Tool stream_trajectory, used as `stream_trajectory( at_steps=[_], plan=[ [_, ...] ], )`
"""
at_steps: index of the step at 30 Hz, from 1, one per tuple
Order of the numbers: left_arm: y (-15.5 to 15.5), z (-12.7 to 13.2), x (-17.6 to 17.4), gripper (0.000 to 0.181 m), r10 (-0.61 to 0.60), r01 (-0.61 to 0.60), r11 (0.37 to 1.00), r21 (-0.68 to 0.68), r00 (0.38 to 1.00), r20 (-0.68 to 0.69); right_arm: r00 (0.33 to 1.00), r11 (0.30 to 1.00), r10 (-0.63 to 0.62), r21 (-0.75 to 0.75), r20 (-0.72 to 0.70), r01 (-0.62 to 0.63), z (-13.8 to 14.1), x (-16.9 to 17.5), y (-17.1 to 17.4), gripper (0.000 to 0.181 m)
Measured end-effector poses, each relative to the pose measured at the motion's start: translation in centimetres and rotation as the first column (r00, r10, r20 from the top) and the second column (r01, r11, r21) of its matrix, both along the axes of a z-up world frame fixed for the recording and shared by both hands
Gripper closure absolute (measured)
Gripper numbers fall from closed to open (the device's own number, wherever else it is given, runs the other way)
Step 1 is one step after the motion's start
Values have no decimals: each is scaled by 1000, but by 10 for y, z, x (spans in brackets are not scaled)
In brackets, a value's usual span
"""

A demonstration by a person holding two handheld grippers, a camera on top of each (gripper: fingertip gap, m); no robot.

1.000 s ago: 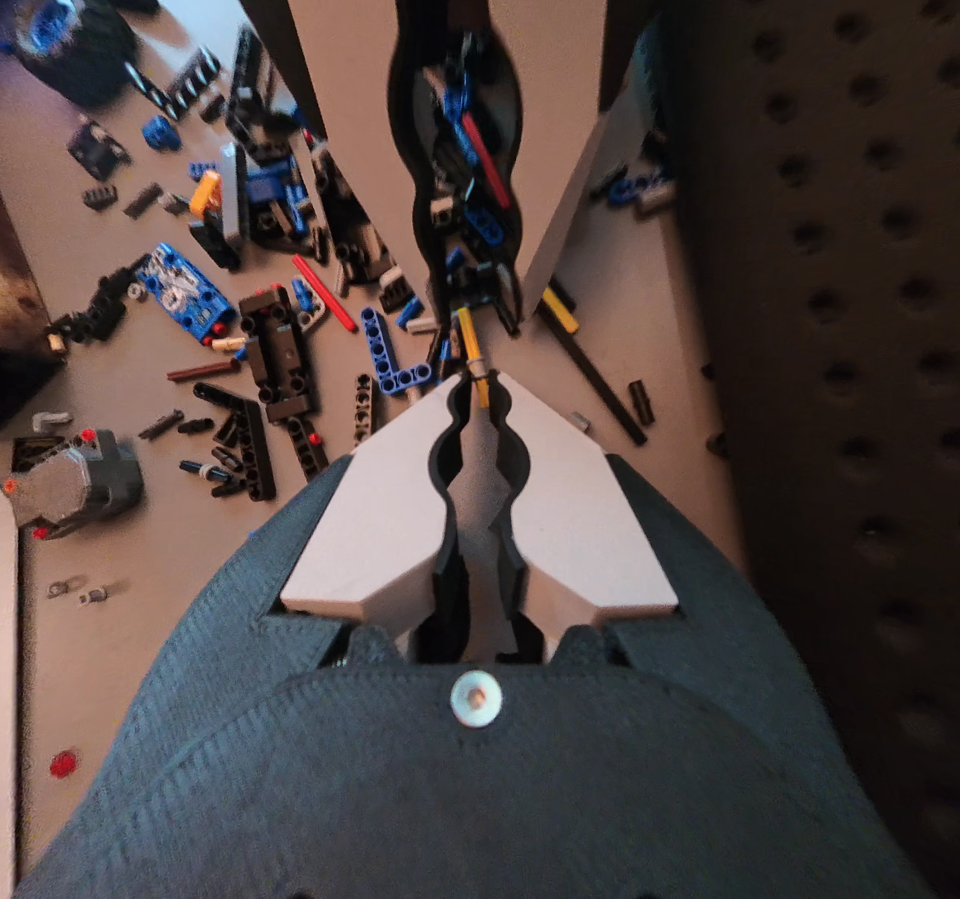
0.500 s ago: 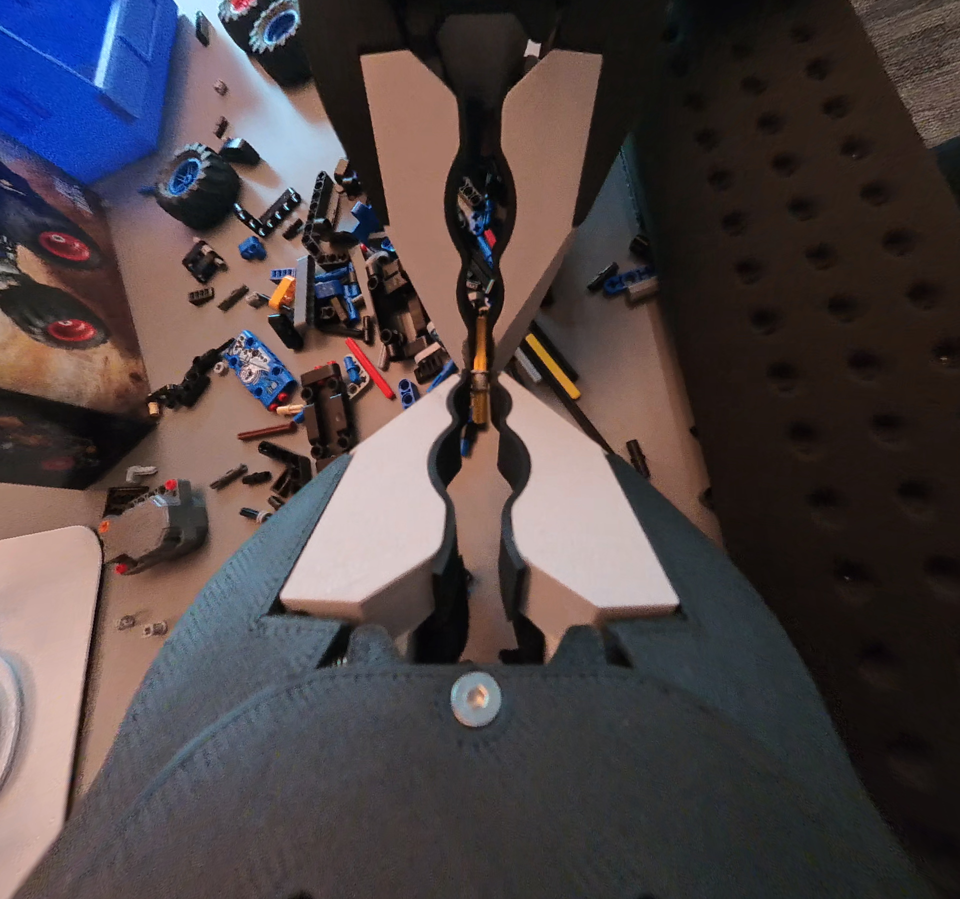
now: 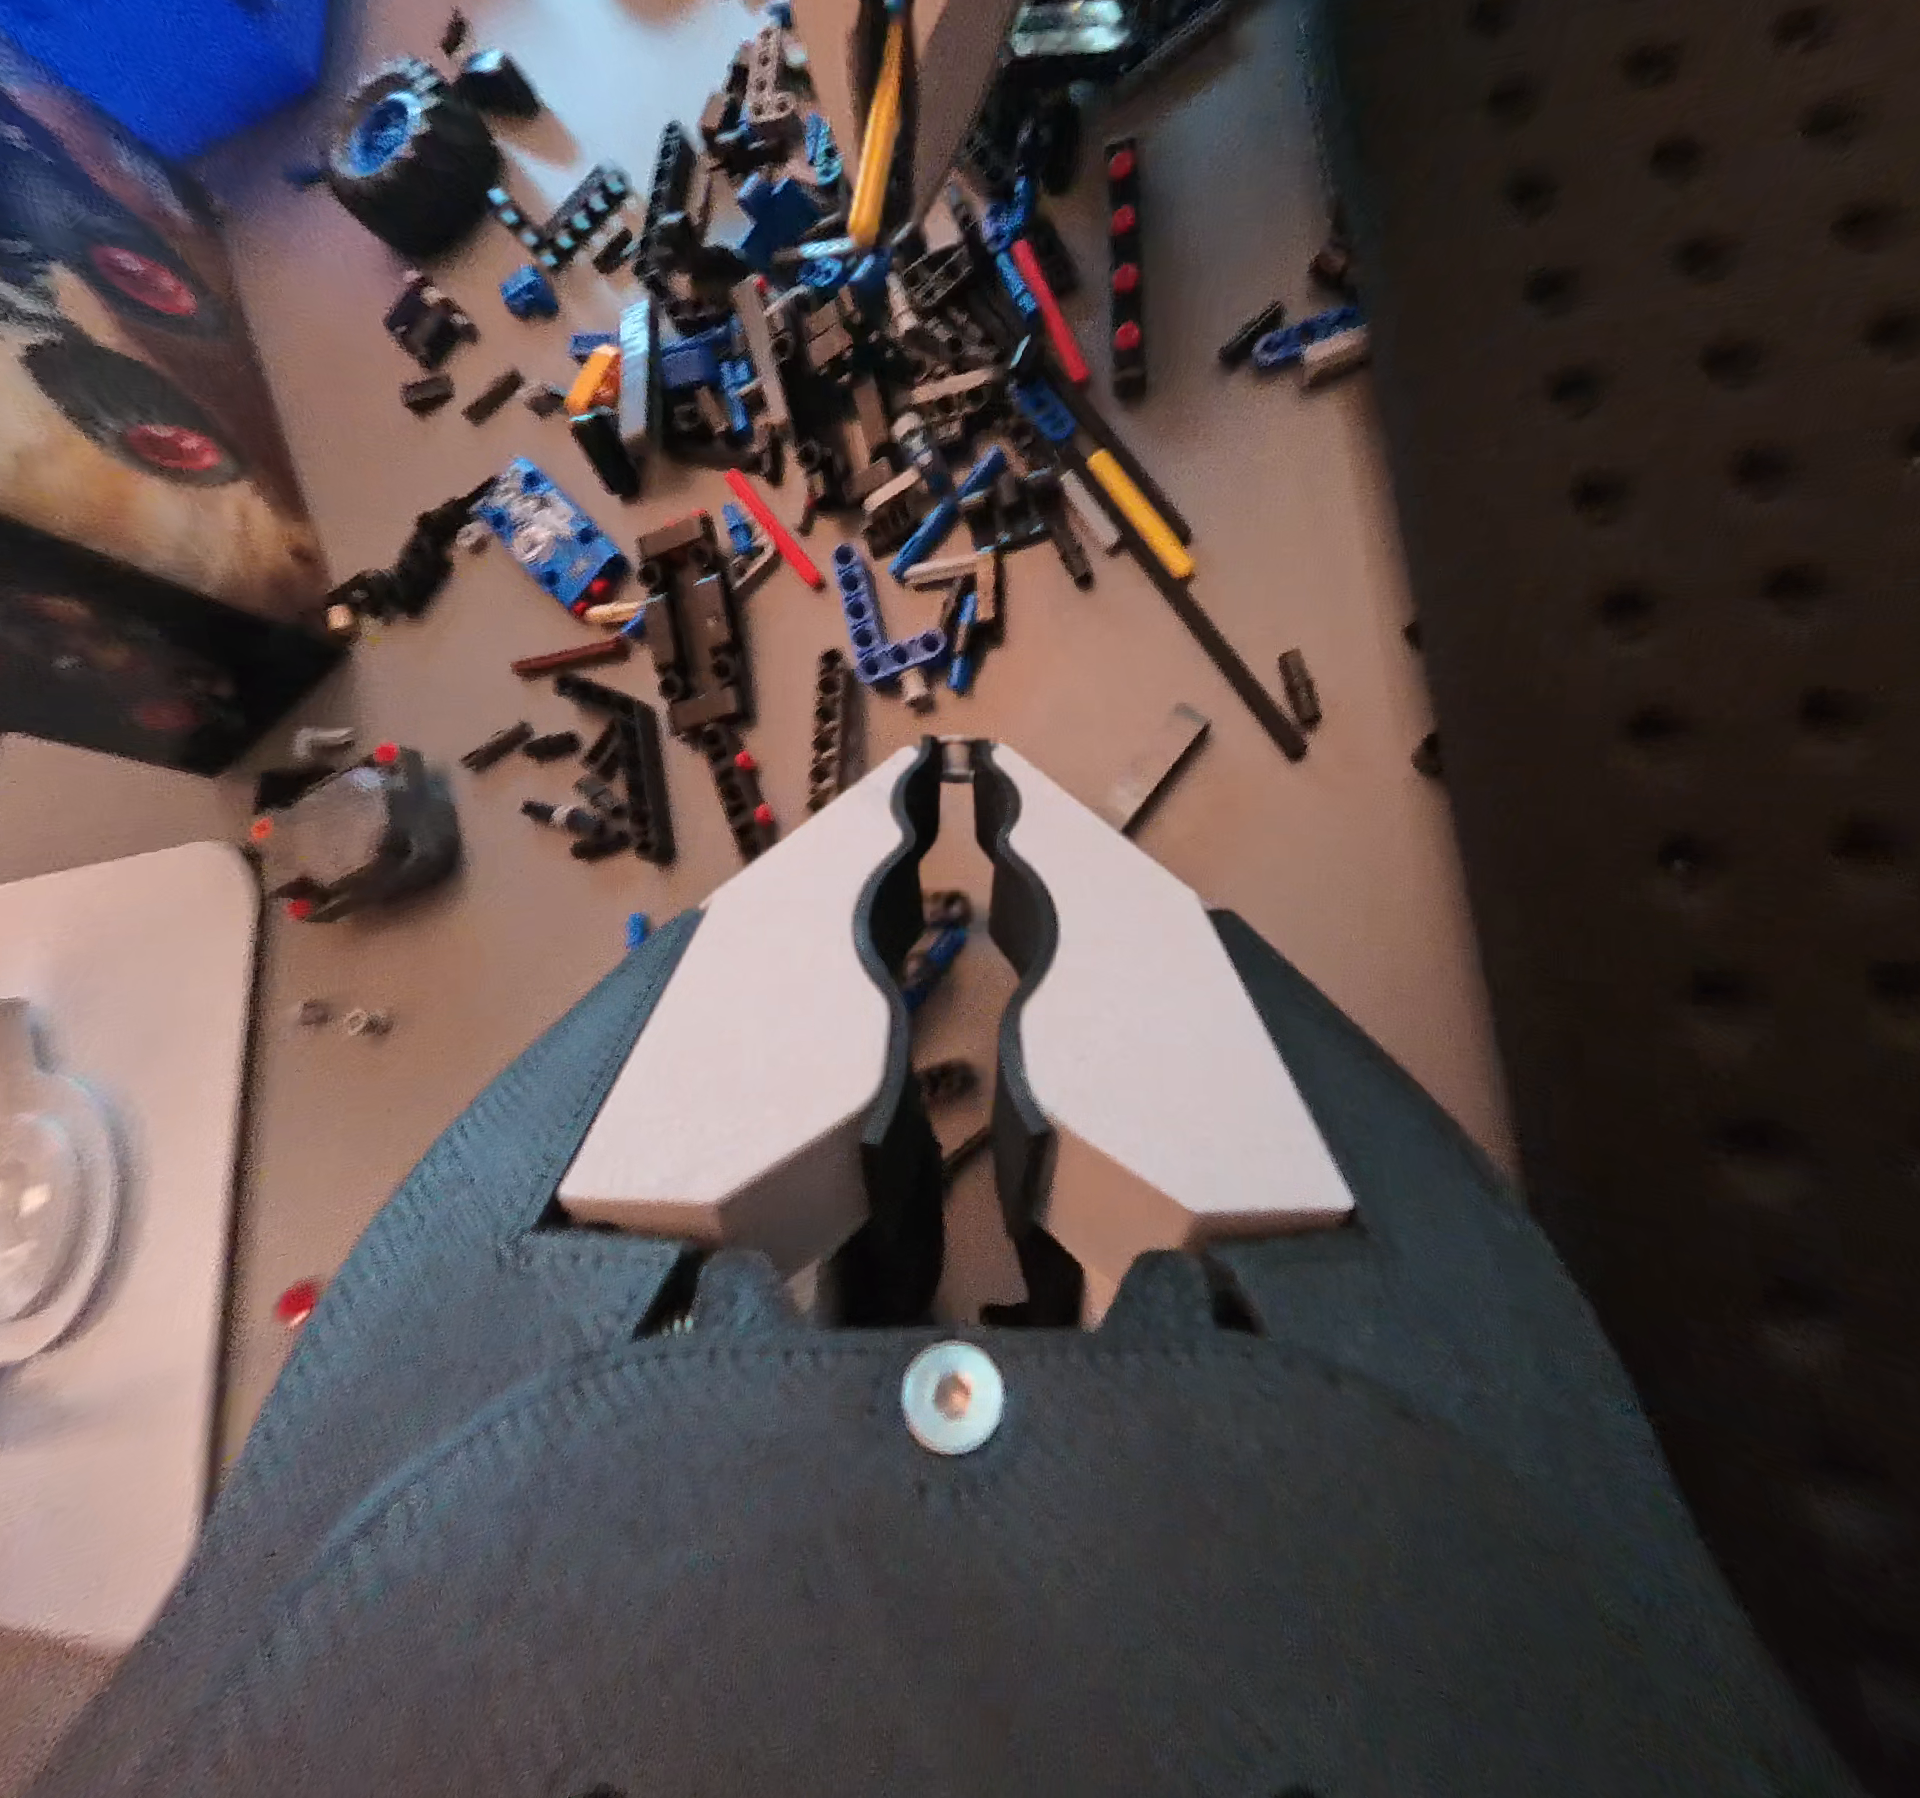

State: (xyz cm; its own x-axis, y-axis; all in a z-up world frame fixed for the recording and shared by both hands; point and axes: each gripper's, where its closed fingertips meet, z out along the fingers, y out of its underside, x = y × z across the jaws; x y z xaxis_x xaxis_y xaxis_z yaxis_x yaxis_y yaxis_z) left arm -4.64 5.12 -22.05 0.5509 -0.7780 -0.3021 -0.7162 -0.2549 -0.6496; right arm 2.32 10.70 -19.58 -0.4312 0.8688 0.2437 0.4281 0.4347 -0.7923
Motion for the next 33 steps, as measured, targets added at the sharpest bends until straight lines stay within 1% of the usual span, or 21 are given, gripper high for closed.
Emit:
stream_trajectory(
  at_steps=[1,2,3,4,6,7,8,9,10,12,17,19,21,26,29,31,32,33],
  plan=[
    [1,-2,8,177,-14,15,1000,-17,1000,24,1000,1000,10,-15,20,-10,-5,1,-1,181],
    [1,-10,16,177,-36,37,998,-44,999,17,997,999,37,-19,67,-36,-13,2,-7,181],
    [-3,-20,22,176,-61,60,994,-91,998,-12,991,998,64,-3,121,-64,-25,2,-12,180],
    [-3,-27,25,176,-73,69,992,-103,996,-40,984,995,88,23,157,-92,-34,3,-18,180],
    [-3,-29,28,173,-74,71,991,-115,997,-21,975,991,119,45,188,-129,-42,4,-26,178],
    [0,-28,26,165,-53,51,993,-106,999,-12,973,990,130,35,193,-139,-43,4,-28,170],
    [5,-25,22,160,-27,26,996,-89,1000,-10,970,990,134,21,203,-141,-45,4,-29,166],
    [7,-23,20,158,-7,7,996,-86,1000,9,966,990,136,9,218,-141,-48,6,-29,159],
    [11,-20,19,157,12,-10,997,-80,999,33,964,990,135,-2,229,-138,-49,7,-28,154],
    [22,-19,10,159,73,-72,996,-57,997,15,969,992,122,-15,213,-122,-46,5,-26,155],
    [26,-38,6,167,101,-107,987,-119,993,-53,983,998,64,-21,171,-61,-31,-10,-13,162],
    [31,-38,6,171,123,-129,985,-118,991,-51,981,1000,26,-10,190,-25,-32,-19,-6,162],
    [35,-38,8,175,132,-136,983,-121,990,-44,972,1000,12,-3,234,-12,-39,-25,0,160],
    [37,-39,14,176,122,-125,985,-120,992,-31,959,999,4,47,284,-18,-49,-39,6,156],
    [30,-36,21,177,76,-76,989,-127,997,-6,953,998,-7,65,304,-13,-54,-41,11,157],
    [20,-38,24,176,41,-40,984,-172,999,5,956,999,-8,53,292,-7,-52,-40,13,157],
    [18,-39,23,175,42,-40,984,-174,999,9,958,999,-6,40,286,-6,-51,-38,14,156],
    [20,-38,21,167,54,-53,985,-163,999,5,960,1000,-5,25,281,-2,-49,-36,16,155]
  ],
)
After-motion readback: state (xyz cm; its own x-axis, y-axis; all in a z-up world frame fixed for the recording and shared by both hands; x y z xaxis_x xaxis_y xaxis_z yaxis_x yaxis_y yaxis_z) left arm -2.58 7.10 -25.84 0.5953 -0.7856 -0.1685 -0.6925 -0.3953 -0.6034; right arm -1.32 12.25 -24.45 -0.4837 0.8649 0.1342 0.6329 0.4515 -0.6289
